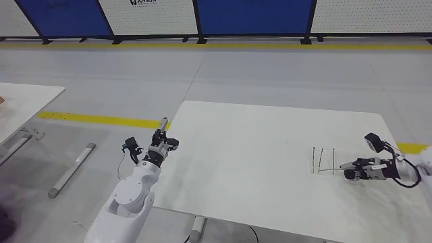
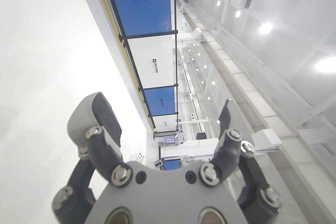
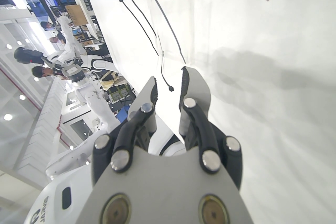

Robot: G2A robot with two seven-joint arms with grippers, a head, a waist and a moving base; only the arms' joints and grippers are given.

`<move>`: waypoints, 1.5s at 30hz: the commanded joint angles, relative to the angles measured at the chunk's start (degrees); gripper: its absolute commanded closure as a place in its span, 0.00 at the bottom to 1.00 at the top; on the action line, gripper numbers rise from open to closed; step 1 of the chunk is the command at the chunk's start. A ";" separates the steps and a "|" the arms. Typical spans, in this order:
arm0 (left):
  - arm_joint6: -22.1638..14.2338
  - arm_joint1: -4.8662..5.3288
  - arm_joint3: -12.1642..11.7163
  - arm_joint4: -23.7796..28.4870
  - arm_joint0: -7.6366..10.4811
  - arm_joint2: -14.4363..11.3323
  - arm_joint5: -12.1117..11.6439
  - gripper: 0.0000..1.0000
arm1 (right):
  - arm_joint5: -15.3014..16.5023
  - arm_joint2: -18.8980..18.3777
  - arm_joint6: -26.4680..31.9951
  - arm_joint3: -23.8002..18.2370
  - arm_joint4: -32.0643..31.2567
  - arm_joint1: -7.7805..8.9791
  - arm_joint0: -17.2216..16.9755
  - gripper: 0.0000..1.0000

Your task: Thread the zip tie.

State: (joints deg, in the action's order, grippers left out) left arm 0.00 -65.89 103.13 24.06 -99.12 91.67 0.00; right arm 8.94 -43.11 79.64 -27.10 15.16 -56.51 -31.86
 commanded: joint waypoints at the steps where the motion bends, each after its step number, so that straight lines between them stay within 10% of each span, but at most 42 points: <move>1: 0.00 0.00 0.00 0.00 0.00 0.00 0.00 0.00 | 0.13 0.03 0.00 0.63 0.69 -0.08 0.20 0.87; 24: 0.00 0.00 0.00 0.00 0.00 0.00 0.00 0.00 | 6.84 0.98 0.00 1.65 10.31 1.77 0.06 1.00; 35: 0.00 0.00 0.00 0.00 0.00 0.00 0.00 0.00 | 10.54 -0.59 0.00 -15.68 32.05 9.87 -8.34 1.00; 45: 0.00 0.00 0.00 0.00 0.00 0.00 0.00 0.00 | 10.46 -0.59 -0.43 -15.83 31.99 9.85 -8.53 1.00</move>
State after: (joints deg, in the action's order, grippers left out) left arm 0.00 -65.89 103.13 24.06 -99.12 91.67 0.00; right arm 19.47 -43.70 79.63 -42.80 47.19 -46.65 -40.22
